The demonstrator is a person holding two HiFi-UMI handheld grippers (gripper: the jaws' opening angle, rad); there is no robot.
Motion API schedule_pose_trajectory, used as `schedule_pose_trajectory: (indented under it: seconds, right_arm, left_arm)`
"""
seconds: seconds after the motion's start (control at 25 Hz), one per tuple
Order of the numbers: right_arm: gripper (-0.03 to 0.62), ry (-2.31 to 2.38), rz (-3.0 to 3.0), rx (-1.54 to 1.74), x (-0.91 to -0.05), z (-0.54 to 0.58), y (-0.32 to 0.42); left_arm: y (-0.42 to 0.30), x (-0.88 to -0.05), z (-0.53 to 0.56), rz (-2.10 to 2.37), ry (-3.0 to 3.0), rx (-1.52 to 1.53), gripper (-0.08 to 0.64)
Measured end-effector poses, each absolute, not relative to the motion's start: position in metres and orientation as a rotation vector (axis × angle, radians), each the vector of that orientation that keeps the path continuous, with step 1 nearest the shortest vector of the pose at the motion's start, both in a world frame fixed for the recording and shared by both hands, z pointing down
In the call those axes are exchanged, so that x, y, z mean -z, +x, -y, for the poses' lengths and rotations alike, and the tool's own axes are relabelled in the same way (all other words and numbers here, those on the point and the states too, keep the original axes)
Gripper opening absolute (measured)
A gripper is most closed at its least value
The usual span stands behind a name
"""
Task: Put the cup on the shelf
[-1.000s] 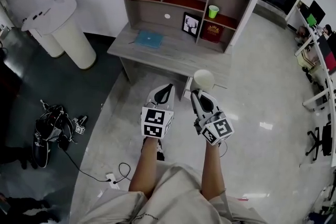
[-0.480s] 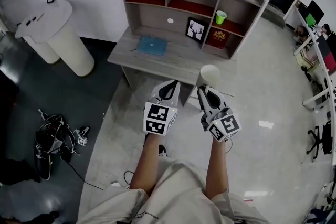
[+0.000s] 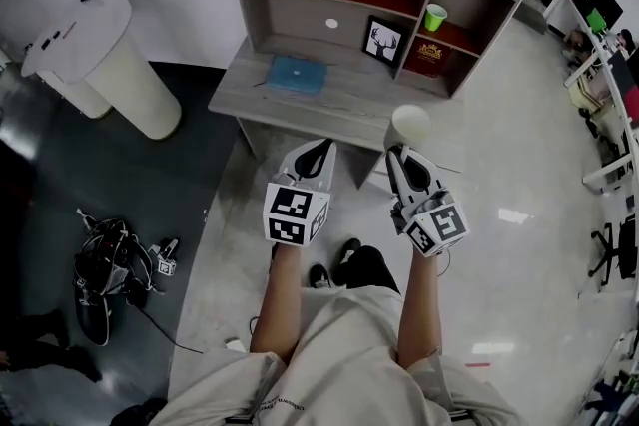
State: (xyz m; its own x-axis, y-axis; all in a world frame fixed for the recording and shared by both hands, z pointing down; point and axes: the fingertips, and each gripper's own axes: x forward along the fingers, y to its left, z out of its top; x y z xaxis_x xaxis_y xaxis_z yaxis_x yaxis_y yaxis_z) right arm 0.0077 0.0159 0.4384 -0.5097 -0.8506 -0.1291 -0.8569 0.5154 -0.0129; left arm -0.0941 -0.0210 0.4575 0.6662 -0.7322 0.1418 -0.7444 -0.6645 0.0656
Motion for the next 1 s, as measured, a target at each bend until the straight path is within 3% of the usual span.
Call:
schedule_pose_trajectory:
  seconds: [1.0]
  right_arm:
    - [0.028, -1.430, -2.570, -0.127, -0.404, 0.204, 0.045]
  left_arm:
    - [-0.052, -0.446, 0.230, 1.156, 2.750, -0.179, 0.011]
